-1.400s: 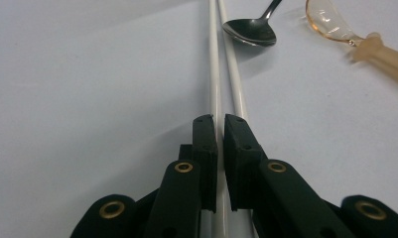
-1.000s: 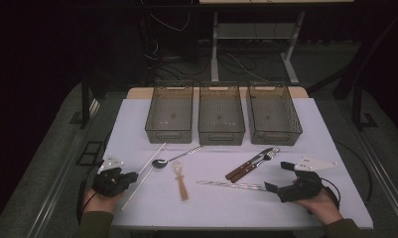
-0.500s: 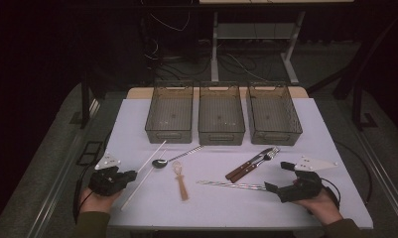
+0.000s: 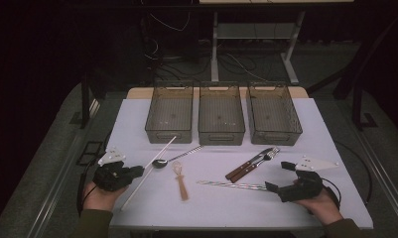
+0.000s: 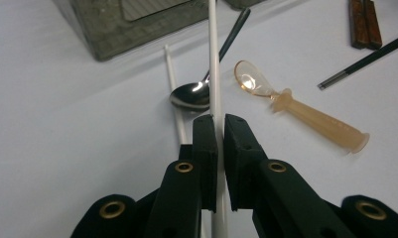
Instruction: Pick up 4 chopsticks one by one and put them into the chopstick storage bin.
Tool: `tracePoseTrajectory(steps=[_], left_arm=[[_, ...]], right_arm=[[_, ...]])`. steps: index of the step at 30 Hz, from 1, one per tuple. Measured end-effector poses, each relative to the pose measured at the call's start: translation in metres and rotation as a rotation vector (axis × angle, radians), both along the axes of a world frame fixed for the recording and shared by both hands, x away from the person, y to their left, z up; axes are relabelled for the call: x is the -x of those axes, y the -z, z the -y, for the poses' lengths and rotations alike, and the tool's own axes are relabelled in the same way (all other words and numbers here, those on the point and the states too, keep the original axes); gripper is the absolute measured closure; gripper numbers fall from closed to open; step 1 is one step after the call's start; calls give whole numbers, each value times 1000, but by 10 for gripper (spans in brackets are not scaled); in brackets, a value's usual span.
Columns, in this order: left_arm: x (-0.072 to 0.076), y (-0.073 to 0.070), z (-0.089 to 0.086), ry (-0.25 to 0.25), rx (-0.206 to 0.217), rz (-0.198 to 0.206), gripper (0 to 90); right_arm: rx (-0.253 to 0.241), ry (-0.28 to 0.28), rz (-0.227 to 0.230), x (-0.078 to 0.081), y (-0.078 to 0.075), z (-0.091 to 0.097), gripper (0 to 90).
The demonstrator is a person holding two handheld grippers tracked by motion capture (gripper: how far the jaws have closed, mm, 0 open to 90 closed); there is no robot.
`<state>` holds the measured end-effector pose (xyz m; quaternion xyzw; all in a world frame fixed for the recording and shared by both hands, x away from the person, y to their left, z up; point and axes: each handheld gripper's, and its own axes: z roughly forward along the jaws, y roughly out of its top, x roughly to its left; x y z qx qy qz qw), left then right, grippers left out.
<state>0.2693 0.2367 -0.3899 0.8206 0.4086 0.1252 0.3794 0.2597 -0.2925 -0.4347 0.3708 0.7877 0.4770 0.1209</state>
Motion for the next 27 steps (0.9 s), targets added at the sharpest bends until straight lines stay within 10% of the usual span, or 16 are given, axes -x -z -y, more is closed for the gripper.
tracePoseTrajectory(steps=[27], left_arm=[[-52, -24, 41, 71, 62, 25, 842]], right_arm=[[-5, -3, 5, 1, -1, 1, 9]])
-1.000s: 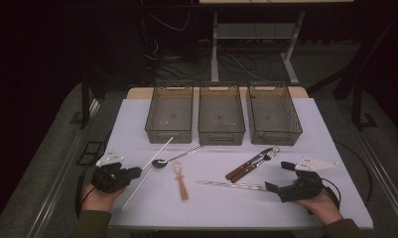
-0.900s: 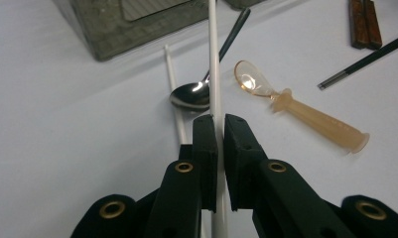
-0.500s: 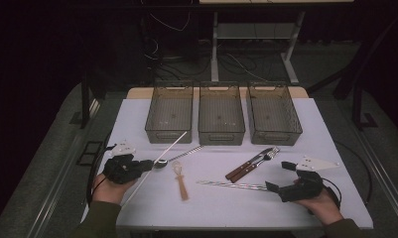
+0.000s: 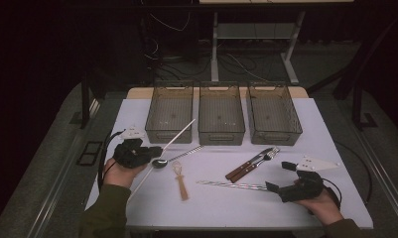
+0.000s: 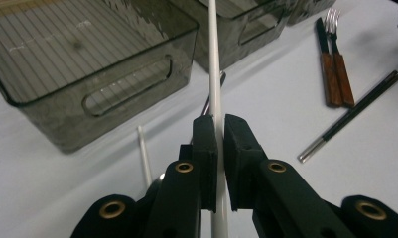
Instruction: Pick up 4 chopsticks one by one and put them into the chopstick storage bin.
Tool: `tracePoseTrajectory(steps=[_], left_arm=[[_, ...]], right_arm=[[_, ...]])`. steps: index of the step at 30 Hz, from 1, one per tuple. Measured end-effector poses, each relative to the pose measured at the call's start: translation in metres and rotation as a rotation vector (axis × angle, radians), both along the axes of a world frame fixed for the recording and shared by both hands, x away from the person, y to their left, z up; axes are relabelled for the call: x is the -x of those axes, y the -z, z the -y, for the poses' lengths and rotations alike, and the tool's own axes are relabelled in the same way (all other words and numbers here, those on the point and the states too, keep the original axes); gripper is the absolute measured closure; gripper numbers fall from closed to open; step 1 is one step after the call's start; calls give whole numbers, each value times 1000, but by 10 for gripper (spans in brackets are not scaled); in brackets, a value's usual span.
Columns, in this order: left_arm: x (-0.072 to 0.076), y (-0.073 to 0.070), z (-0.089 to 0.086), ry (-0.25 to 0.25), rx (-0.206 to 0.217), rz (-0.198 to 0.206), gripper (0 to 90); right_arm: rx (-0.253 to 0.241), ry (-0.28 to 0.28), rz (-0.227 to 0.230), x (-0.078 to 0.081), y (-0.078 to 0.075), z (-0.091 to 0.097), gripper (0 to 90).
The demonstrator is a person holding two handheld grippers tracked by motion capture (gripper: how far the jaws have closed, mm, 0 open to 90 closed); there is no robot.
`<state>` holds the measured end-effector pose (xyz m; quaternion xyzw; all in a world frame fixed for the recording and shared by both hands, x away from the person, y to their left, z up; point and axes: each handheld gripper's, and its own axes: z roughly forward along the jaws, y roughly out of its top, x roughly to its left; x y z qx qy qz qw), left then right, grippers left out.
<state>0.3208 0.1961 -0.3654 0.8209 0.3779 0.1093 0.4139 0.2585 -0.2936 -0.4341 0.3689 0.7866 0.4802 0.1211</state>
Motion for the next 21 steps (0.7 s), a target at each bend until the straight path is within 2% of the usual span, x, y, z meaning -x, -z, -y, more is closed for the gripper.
tracePoseTrajectory(steps=[6, 12, 21], left_arm=[[-13, -4, 5, -6, 29, 0, 842], [-27, -10, 9, -9, 38, 11, 842], [-55, -23, 17, -16, 22, 37, 842]], right_arm=[[-3, 0, 0, 0, 0, 0, 8], [-1, -2, 1, 0, 0, 0, 8], [-6, 4, 7, 1, -1, 1, 9]])
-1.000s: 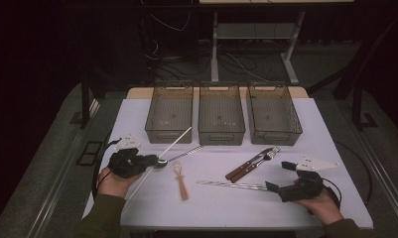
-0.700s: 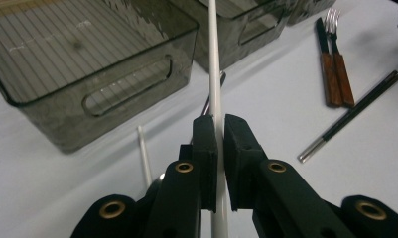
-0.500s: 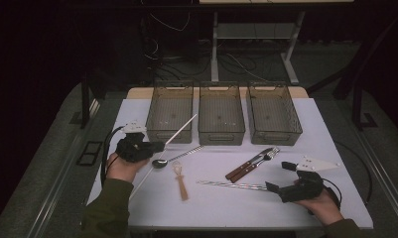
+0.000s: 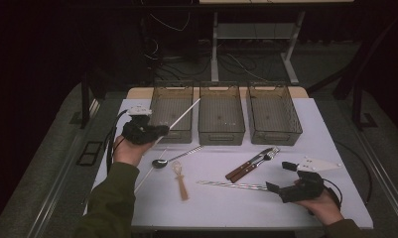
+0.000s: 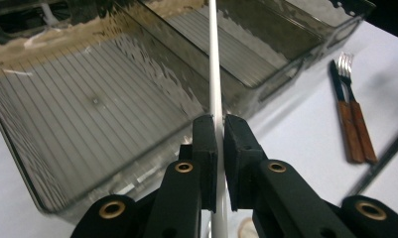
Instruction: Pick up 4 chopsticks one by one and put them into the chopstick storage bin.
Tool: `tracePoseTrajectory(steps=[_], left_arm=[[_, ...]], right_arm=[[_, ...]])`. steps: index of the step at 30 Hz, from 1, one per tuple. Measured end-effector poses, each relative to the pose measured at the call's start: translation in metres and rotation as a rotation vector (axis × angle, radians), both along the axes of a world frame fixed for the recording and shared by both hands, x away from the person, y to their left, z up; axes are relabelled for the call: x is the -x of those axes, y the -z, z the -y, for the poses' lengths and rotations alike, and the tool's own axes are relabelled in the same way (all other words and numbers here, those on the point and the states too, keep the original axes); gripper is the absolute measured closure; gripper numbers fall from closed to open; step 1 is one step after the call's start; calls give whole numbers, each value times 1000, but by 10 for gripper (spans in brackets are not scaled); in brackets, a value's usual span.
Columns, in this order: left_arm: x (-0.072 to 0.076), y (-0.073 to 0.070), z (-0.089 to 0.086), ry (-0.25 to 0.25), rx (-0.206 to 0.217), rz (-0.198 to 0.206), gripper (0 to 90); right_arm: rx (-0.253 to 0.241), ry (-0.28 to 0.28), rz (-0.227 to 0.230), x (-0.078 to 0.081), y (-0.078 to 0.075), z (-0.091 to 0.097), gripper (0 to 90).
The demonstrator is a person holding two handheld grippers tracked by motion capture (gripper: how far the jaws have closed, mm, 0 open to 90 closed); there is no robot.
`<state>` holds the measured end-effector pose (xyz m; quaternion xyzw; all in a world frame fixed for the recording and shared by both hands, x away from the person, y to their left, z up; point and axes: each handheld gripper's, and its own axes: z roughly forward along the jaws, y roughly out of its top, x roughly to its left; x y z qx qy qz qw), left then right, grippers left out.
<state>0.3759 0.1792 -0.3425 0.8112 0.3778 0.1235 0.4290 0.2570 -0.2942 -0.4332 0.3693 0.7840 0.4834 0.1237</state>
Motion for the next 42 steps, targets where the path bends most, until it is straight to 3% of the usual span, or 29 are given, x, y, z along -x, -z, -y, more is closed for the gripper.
tracePoseTrajectory(steps=[9, 12, 15, 23, 30, 34, 38, 42], left_arm=[[-35, -13, 4, -28, -19, 27, 841], [-47, -16, 2, -56, -5, 34, 841], [-58, -17, 2, -77, 3, 37, 842], [-87, -9, 8, -90, -41, 31, 841], [-109, 8, 10, -145, -60, -27, 841], [-116, 15, 8, -180, -76, -41, 841], [-121, 26, 3, -206, -127, -79, 841], [-123, 33, 2, -216, -143, -109, 841]], right_arm=[[-3, -3, -1, 0, 0, 1, 8], [-9, -2, 0, 0, 0, 1, 8], [-10, -3, -1, 0, -1, 1, 8], [-14, -3, -1, 0, -1, 1, 8], [-23, -2, -3, 0, -1, 2, 8], [-24, -5, -1, 1, -2, 2, 8], [-28, -7, -1, 1, -2, 2, 8], [-29, -8, -2, 1, -2, 2, 8]])
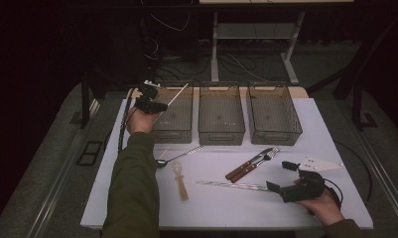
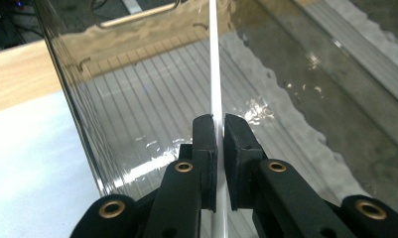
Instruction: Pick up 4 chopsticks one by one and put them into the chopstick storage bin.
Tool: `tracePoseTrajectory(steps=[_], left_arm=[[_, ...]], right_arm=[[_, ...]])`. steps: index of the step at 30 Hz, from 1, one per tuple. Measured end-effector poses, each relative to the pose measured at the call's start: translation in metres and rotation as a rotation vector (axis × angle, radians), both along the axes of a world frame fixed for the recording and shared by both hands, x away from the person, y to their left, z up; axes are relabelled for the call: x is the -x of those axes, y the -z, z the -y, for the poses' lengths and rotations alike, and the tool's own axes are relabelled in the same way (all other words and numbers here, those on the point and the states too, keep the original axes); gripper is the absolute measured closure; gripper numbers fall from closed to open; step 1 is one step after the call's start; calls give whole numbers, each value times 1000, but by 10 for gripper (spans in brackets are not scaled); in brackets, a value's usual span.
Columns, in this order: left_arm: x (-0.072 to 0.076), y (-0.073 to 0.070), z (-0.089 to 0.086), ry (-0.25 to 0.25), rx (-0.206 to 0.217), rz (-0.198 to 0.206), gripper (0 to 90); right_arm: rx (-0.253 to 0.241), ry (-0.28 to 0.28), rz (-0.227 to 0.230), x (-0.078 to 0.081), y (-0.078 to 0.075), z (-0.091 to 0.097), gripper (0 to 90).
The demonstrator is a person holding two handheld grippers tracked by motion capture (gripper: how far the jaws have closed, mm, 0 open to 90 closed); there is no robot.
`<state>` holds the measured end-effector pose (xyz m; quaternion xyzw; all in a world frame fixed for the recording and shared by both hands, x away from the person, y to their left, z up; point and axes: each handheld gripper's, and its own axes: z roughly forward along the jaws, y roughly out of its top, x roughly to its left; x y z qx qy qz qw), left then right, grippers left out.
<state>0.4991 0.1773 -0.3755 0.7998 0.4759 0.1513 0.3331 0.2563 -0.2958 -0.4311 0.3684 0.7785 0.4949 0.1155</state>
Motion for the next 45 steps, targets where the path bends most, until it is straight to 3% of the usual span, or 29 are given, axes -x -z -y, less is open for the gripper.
tracePoseTrajectory(steps=[10, 16, 19, 27, 31, 39, 45], left_arm=[[-3, 12, 8, -12, -47, -78, 840], [-4, 15, 11, 1, -57, -86, 829], [-3, 12, 12, -3, -50, -56, 701], [1, 3, 11, 23, -14, -3, 507], [6, -1, 12, 56, 2, -5, 391], [26, -20, 12, 100, 19, 32, 216], [43, -24, 5, 102, 18, 46, 91]], right_arm=[[-1, -2, 0, 0, 0, 0, 8], [-2, -3, 0, 0, 0, 0, 8], [-2, -3, 0, 0, 0, 0, 8], [0, -2, 0, 0, 0, 0, 8], [1, -3, 1, 0, 0, -1, 8], [2, -6, 4, 1, -1, 0, 8], [3, -5, 7, 1, 0, -1, 8]])
